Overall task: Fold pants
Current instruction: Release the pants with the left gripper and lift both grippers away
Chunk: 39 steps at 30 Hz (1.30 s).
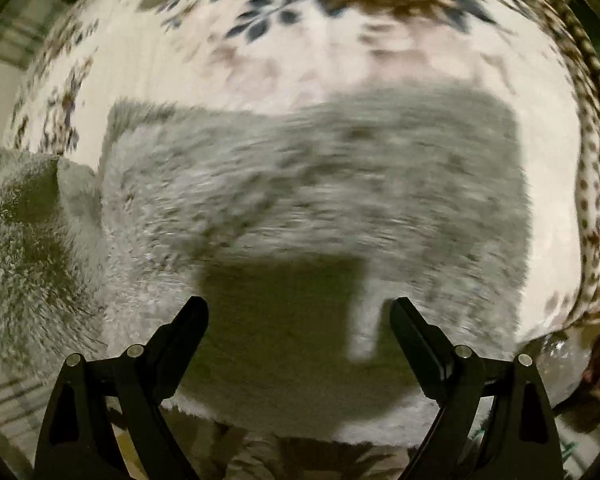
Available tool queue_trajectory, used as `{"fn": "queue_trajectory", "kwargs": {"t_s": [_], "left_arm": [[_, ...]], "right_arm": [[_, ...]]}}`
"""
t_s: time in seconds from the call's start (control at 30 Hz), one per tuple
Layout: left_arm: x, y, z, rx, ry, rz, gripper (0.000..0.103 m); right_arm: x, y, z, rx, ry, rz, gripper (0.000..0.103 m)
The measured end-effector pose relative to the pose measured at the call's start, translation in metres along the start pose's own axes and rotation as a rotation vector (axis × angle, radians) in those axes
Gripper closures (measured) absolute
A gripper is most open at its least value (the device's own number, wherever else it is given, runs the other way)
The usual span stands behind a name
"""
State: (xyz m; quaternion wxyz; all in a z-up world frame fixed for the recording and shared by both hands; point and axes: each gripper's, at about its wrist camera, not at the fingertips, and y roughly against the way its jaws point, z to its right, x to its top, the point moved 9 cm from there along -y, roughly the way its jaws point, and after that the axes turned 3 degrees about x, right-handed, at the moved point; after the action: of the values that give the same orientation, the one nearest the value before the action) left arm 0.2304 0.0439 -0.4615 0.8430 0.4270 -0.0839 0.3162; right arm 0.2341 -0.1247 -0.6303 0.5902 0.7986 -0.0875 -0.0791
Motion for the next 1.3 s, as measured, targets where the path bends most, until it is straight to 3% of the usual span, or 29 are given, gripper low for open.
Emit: {"fn": "queue_trajectory", "kwargs": {"t_s": [0.13, 0.23, 0.3, 0.37, 0.43, 0.47, 0.53, 0.67, 0.87, 1.03, 1.1, 1.13, 1.17, 1.3], "left_arm": [[-0.063, -0.039, 0.071, -0.059, -0.07, -0.133, 0.087], [-0.119, -0.078, 0.1, -0.023, -0.156, -0.252, 0.085], [-0.154, -0.104, 0.106, 0.044, -0.198, -0.351, 0.083], [-0.181, -0.122, 0.111, 0.086, -0.226, -0.438, 0.069], [-0.195, -0.125, 0.122, 0.064, -0.234, -0.473, 0.051], [-0.197, -0.123, 0.129, 0.044, -0.238, -0.479, 0.036], [-0.2, -0.114, 0.144, 0.025, -0.273, -0.477, 0.018], [-0.173, -0.084, 0.143, 0.032, -0.308, -0.401, 0.015], [-0.106, -0.048, 0.055, 0.271, -0.249, -0.27, 0.014], [-0.072, -0.043, -0.01, 0.431, -0.194, -0.22, 0.014], [-0.067, -0.045, -0.022, 0.445, -0.167, -0.217, 0.014], [-0.065, -0.046, -0.026, 0.45, -0.162, -0.215, 0.014], [-0.064, -0.048, -0.03, 0.458, -0.155, -0.216, 0.014], [-0.066, -0.056, -0.03, 0.418, -0.127, -0.234, 0.014]], "right_arm": [[0.001, 0.023, 0.04, -0.003, -0.052, 0.034, 0.009], [0.001, 0.034, 0.085, -0.002, -0.113, 0.05, 0.009], [-0.003, 0.04, 0.115, 0.007, -0.151, 0.046, 0.009], [-0.012, 0.047, 0.148, 0.027, -0.188, 0.042, 0.009], [-0.015, 0.052, 0.169, 0.052, -0.212, 0.045, 0.009], [-0.016, 0.056, 0.176, 0.07, -0.219, 0.05, 0.009], [-0.015, 0.067, 0.197, 0.113, -0.226, 0.057, 0.009], [-0.017, 0.09, 0.191, 0.267, -0.225, 0.066, 0.009], [0.015, 0.084, 0.115, 0.403, -0.074, 0.039, 0.009], [0.029, 0.045, 0.055, 0.492, -0.02, -0.071, 0.009], [0.028, 0.032, 0.045, 0.496, -0.039, -0.113, 0.019], [0.03, 0.03, 0.046, 0.47, -0.048, -0.093, 0.05], [0.03, 0.032, 0.047, 0.448, -0.041, -0.08, 0.07], [0.028, 0.064, 0.067, 0.46, -0.099, -0.005, 0.079]]}}
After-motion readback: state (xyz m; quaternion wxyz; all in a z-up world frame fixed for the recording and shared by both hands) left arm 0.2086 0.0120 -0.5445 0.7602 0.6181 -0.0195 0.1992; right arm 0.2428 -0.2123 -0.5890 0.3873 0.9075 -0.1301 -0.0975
